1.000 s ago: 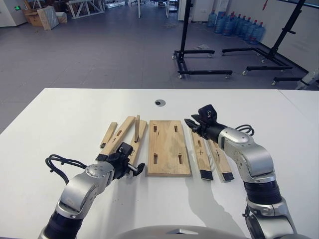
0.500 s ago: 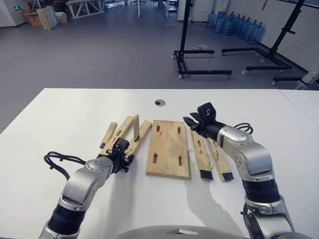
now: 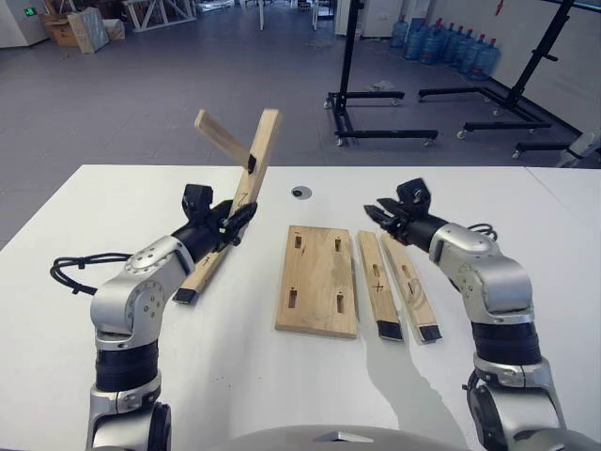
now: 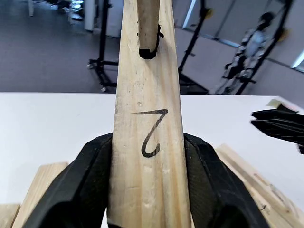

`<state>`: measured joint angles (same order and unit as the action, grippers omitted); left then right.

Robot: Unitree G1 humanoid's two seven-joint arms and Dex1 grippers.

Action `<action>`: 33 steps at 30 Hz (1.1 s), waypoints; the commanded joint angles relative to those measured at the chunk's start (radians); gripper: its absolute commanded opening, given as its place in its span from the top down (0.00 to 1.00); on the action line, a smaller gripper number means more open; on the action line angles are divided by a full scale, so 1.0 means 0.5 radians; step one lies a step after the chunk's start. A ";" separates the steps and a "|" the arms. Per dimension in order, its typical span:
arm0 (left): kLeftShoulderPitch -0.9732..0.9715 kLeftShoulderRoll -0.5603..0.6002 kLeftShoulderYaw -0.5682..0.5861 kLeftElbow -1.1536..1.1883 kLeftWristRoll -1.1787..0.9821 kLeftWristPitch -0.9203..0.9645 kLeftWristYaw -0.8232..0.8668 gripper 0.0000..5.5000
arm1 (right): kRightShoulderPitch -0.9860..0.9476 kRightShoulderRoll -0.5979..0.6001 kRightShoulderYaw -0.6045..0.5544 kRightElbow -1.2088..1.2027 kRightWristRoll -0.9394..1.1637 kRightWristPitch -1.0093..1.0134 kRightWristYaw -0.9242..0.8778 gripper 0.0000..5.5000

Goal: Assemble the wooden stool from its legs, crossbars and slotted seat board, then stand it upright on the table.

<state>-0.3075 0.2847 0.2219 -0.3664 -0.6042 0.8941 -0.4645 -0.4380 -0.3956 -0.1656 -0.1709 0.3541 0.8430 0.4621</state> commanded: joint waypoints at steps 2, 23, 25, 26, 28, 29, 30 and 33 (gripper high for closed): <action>-0.019 0.118 0.149 0.134 -0.584 0.094 -0.562 0.63 | -0.458 -0.322 -0.803 0.476 0.848 0.473 0.409 0.69; -0.093 -0.026 -0.251 0.177 -0.985 0.164 -0.623 0.63 | -0.441 0.245 -0.697 0.322 2.081 0.778 -0.007 0.12; -0.088 -0.023 -0.280 0.172 -0.987 0.158 -0.622 0.63 | -0.461 0.271 -0.674 0.322 2.199 0.754 -0.090 0.12; -0.089 -0.023 -0.288 0.174 -0.990 0.155 -0.620 0.63 | -0.471 0.277 -0.667 0.317 2.265 0.741 -0.128 0.12; -0.091 -0.019 -0.298 0.174 -0.999 0.152 -0.619 0.63 | -0.479 0.275 -0.652 0.297 2.389 0.708 -0.193 0.12; -0.089 -0.016 -0.305 0.174 -0.997 0.149 -0.621 0.63 | -0.476 0.267 -0.642 0.277 2.446 0.684 -0.223 0.12; -0.087 -0.013 -0.311 0.174 -0.993 0.146 -0.622 0.63 | -0.474 0.254 -0.632 0.268 2.487 0.663 -0.246 0.12; -0.082 -0.010 -0.320 0.167 -0.995 0.143 -0.620 0.63 | -0.469 0.220 -0.584 0.258 2.543 0.593 -0.296 0.12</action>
<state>-0.3536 0.2719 0.0701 -0.2684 -1.0922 0.9668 -0.7742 -0.6593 -0.2676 -0.4738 -0.0272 1.6088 1.1594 0.3298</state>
